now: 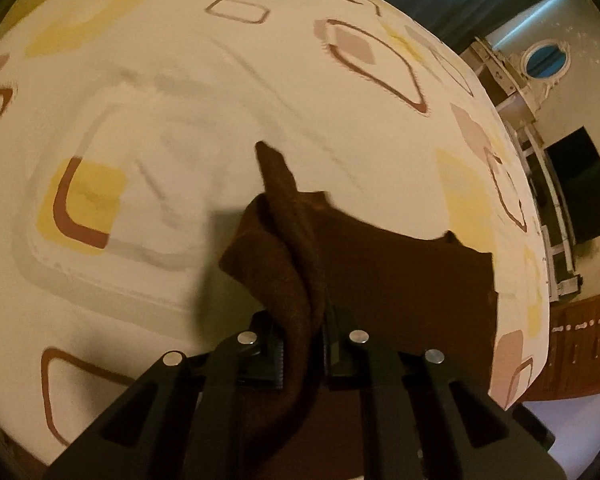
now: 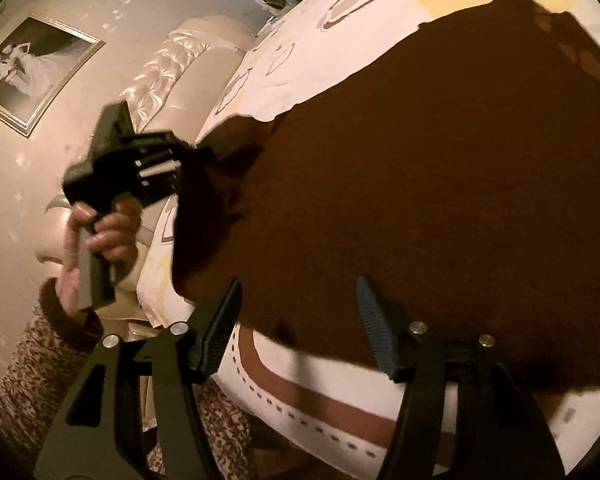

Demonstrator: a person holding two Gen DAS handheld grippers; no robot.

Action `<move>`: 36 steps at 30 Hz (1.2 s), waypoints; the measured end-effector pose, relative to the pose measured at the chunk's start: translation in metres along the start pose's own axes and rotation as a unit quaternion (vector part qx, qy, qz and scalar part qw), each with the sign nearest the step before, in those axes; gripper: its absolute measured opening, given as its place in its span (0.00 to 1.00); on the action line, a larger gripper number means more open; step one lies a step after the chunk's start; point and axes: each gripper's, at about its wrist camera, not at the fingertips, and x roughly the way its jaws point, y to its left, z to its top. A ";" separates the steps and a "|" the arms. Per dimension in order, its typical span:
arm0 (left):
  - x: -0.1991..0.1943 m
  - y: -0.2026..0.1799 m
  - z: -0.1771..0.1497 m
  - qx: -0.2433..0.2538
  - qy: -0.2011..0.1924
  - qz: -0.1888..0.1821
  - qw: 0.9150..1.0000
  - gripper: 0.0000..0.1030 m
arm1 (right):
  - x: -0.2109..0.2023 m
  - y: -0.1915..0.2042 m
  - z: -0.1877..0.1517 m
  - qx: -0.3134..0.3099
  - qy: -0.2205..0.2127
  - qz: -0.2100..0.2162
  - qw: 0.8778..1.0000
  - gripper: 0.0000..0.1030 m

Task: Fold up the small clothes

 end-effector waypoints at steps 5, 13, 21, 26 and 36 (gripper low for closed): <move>0.005 -0.063 -0.008 -0.005 0.009 0.028 1.000 0.12 | -0.033 -0.011 0.000 0.001 -0.010 0.000 1.000 0.58; 0.058 -0.161 -0.047 -0.005 0.033 0.070 0.997 0.12 | -0.095 -0.042 -0.003 0.022 -0.050 0.004 0.999 0.58; 0.115 -0.216 -0.085 0.007 0.035 0.120 0.992 0.13 | -0.131 -0.083 -0.025 0.067 -0.083 0.005 0.994 0.59; 0.124 -0.243 -0.100 0.028 0.008 0.143 0.989 0.18 | -0.141 -0.101 -0.030 0.091 -0.101 0.005 0.991 0.59; 0.074 -0.261 -0.121 0.087 -0.006 0.002 0.996 0.28 | -0.169 -0.118 -0.034 0.114 -0.130 -0.001 0.985 0.59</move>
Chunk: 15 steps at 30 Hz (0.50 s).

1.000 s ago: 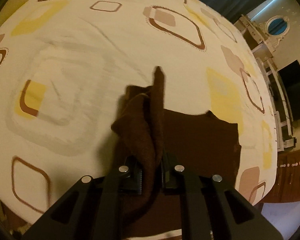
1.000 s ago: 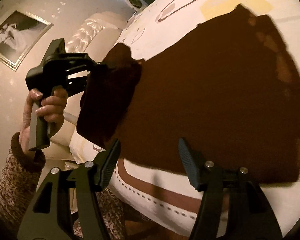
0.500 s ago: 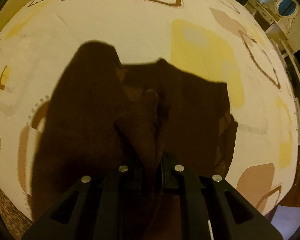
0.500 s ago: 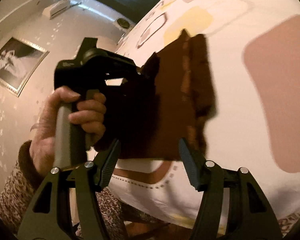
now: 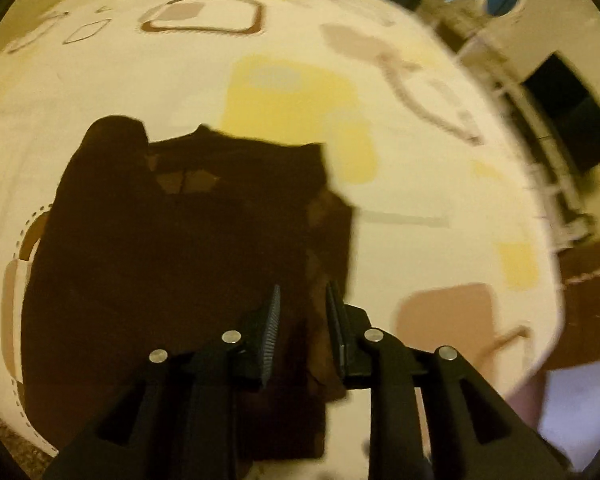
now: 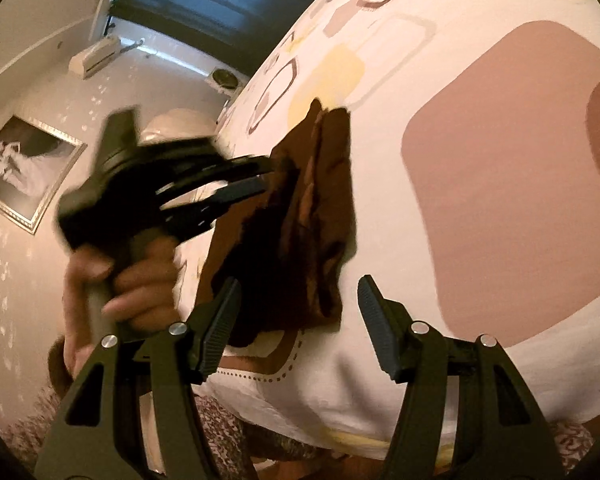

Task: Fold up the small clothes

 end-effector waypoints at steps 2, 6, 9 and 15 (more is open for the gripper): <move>-0.033 0.014 -0.006 0.014 -0.038 -0.020 0.999 0.44 | -0.002 0.000 0.005 0.007 -0.004 0.003 1.000 0.59; -0.078 0.056 -0.020 0.034 -0.102 -0.016 0.994 0.61 | 0.000 0.010 0.013 0.010 0.001 0.017 1.000 0.59; -0.094 0.098 -0.032 0.024 -0.130 0.018 0.991 0.62 | 0.013 0.021 0.019 0.012 0.016 0.036 0.999 0.61; -0.097 0.172 -0.062 -0.028 -0.140 0.055 0.988 0.62 | 0.068 0.038 0.027 0.041 0.069 0.070 0.994 0.62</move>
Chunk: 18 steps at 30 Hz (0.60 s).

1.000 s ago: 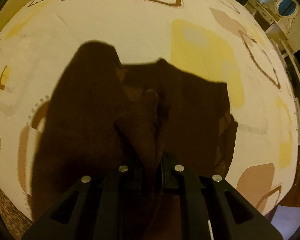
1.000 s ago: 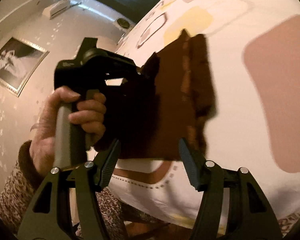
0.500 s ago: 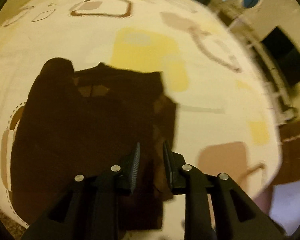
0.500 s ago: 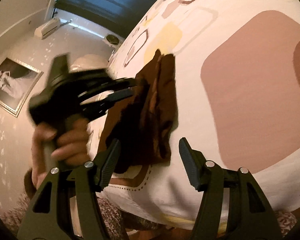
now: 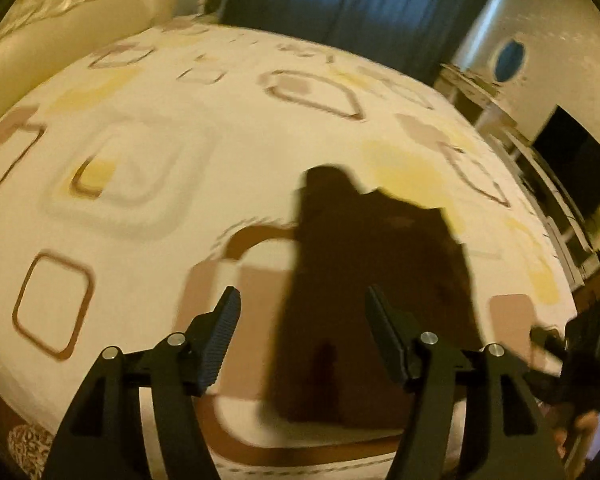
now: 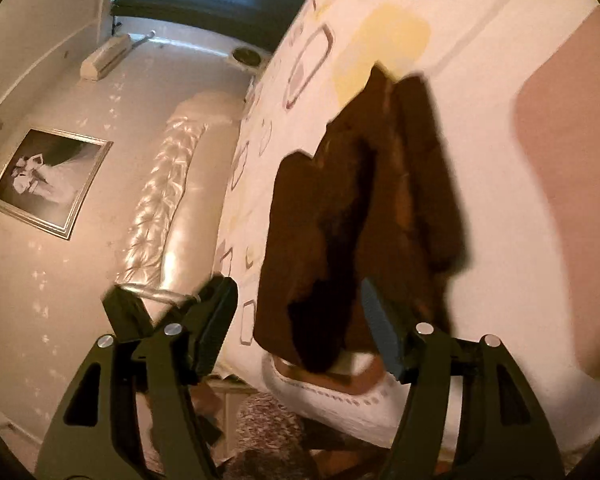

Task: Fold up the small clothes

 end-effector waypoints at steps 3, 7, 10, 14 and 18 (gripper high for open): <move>0.009 0.023 -0.013 -0.031 0.017 0.006 0.999 0.62 | 0.032 0.002 0.013 0.005 0.013 -0.025 1.000 0.62; 0.011 0.041 -0.020 -0.055 0.026 -0.001 0.998 0.62 | 0.064 -0.004 0.028 0.019 0.011 -0.055 0.998 0.62; 0.013 0.045 -0.023 -0.058 0.030 -0.006 0.998 0.63 | 0.082 -0.007 0.036 0.017 0.014 -0.070 0.997 0.62; 0.016 0.050 -0.028 -0.061 0.038 -0.013 0.997 0.66 | 0.094 -0.003 0.046 0.003 0.010 -0.080 0.997 0.60; 0.021 0.051 -0.033 -0.066 0.046 -0.020 0.997 0.66 | 0.110 0.005 0.053 -0.038 0.033 -0.108 0.993 0.19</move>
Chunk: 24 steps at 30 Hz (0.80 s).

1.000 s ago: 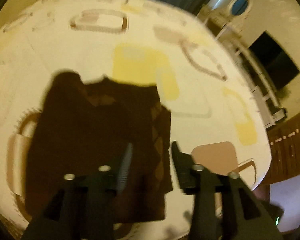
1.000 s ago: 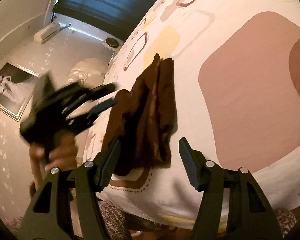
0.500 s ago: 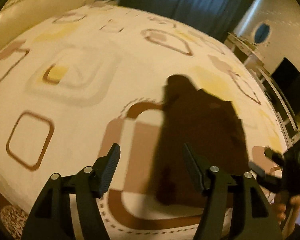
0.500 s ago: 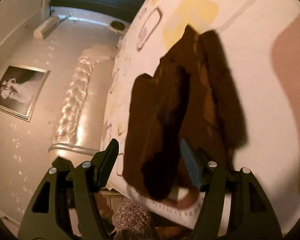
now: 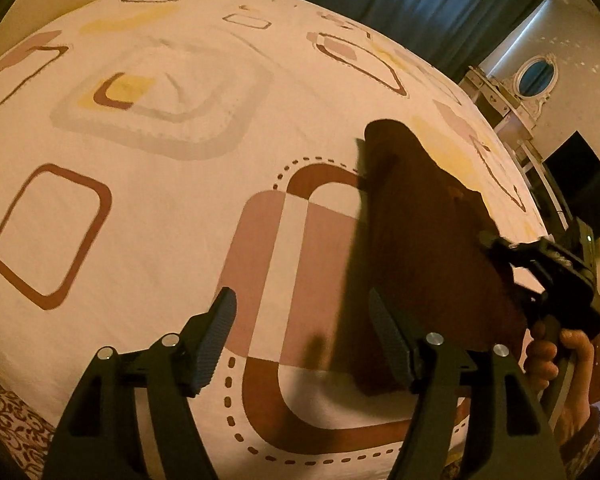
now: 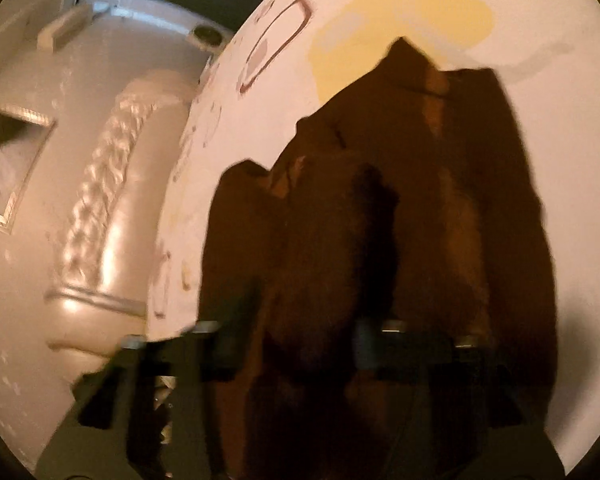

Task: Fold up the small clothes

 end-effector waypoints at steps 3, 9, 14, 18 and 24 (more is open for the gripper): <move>0.002 -0.003 -0.001 0.002 0.002 -0.003 1.000 0.66 | 0.000 0.007 0.008 -0.031 -0.004 -0.022 0.999 0.11; 0.002 -0.013 0.003 0.015 -0.006 -0.014 1.000 0.69 | -0.040 0.024 0.029 -0.080 -0.077 -0.017 0.994 0.10; 0.010 -0.017 -0.001 0.026 0.002 -0.016 1.000 0.69 | -0.041 -0.025 0.035 -0.037 -0.076 -0.046 0.995 0.10; 0.012 -0.017 -0.008 0.045 0.008 -0.012 0.999 0.69 | -0.036 -0.059 0.031 0.005 -0.076 -0.032 0.997 0.09; 0.004 -0.023 -0.025 0.083 0.004 -0.027 0.996 0.69 | -0.045 -0.055 0.040 0.011 -0.091 -0.022 0.995 0.09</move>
